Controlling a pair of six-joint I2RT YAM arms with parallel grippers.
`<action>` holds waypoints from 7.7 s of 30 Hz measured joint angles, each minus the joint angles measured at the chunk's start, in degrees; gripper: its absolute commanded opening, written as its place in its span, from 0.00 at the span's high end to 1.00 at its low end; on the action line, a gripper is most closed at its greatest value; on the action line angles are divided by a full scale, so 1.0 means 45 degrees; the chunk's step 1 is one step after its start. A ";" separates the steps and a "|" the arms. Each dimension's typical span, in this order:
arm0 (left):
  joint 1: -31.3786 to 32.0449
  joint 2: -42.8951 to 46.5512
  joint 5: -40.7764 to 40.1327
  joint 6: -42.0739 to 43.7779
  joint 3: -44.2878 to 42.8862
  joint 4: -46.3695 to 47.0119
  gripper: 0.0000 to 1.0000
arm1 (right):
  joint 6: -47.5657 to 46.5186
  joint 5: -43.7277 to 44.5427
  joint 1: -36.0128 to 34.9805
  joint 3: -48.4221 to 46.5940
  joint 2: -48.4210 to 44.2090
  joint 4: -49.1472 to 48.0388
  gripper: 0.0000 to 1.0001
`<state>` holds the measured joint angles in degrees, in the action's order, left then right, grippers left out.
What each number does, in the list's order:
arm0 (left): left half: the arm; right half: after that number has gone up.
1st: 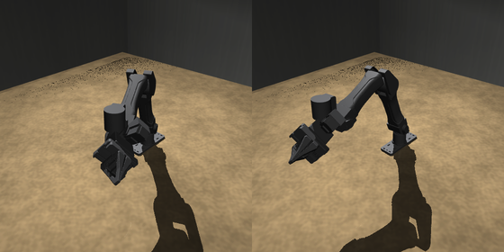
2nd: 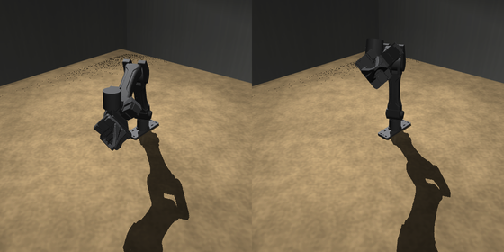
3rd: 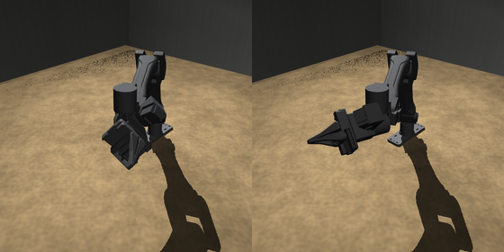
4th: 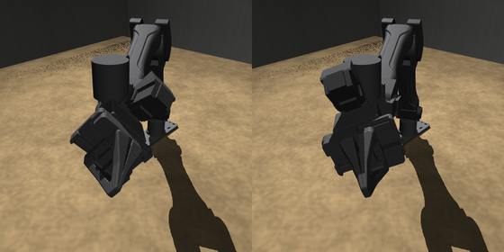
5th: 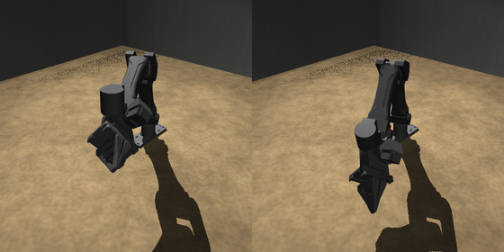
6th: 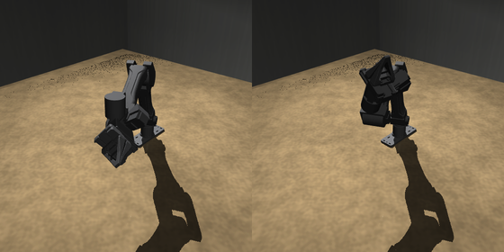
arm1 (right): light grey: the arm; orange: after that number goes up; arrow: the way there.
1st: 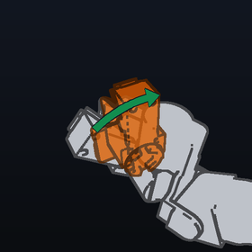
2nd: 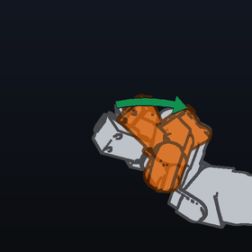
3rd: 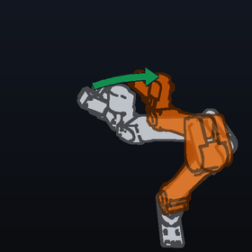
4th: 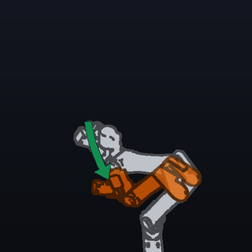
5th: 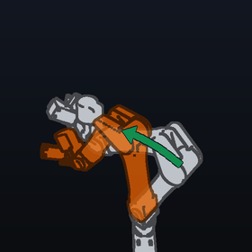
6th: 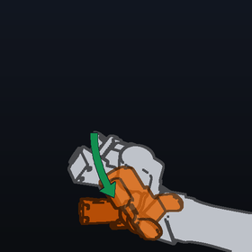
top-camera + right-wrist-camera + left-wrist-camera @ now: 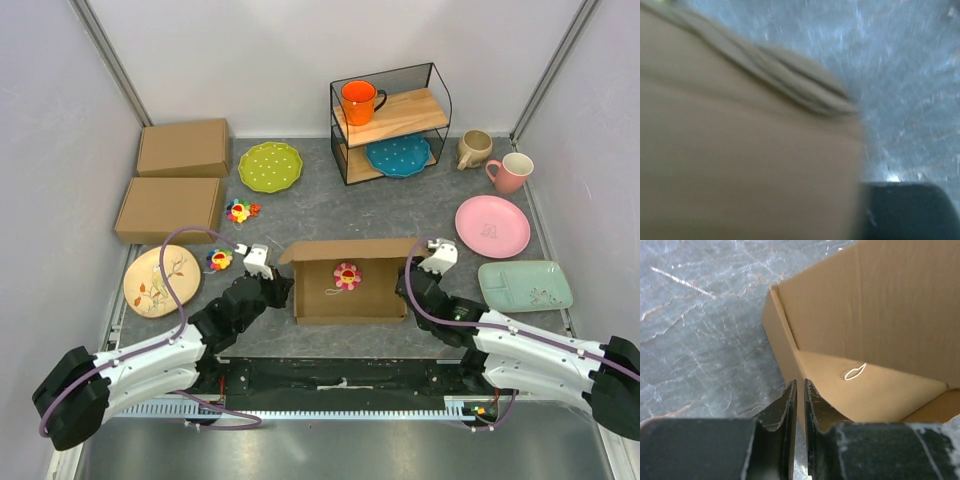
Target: Fold the paper box
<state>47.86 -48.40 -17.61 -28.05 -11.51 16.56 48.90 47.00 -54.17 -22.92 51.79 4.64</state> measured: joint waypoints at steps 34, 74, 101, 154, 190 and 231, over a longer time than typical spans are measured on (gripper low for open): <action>0.0039 0.0500 -0.1535 -0.0588 -0.0311 -0.2113 0.76 | 0.1064 -0.1146 -0.0719 -0.1370 -0.3604 0.6625 0.43; -0.0058 -0.0442 -0.2210 -0.0908 -0.3789 -0.4163 0.70 | -0.4741 -0.2225 -0.0670 -0.5668 0.1195 0.4571 0.46; -0.0131 -0.1253 0.1039 -0.2079 -0.4240 -0.3968 0.37 | 0.1010 -0.1807 -0.0597 -0.4469 -0.2424 0.8888 0.02; -0.0427 -0.2725 0.1438 -0.2662 -0.3740 -0.4095 0.36 | 0.2798 -0.1413 -0.0563 -0.1773 -0.2409 0.8053 0.10; -0.3308 -0.5863 0.3016 -0.3133 -0.4221 -0.1919 0.44 | 0.2249 -0.1506 0.0063 -0.0053 0.3784 -0.2171 0.11; -0.5464 -0.8199 0.6645 -0.4541 -0.1350 0.6815 0.81 | -0.1370 -1.0404 0.6674 0.0136 0.5396 -0.6465 0.48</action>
<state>23.27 -85.30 12.29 -48.49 -17.58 47.22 42.74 0.19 -24.14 -22.31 76.07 -24.45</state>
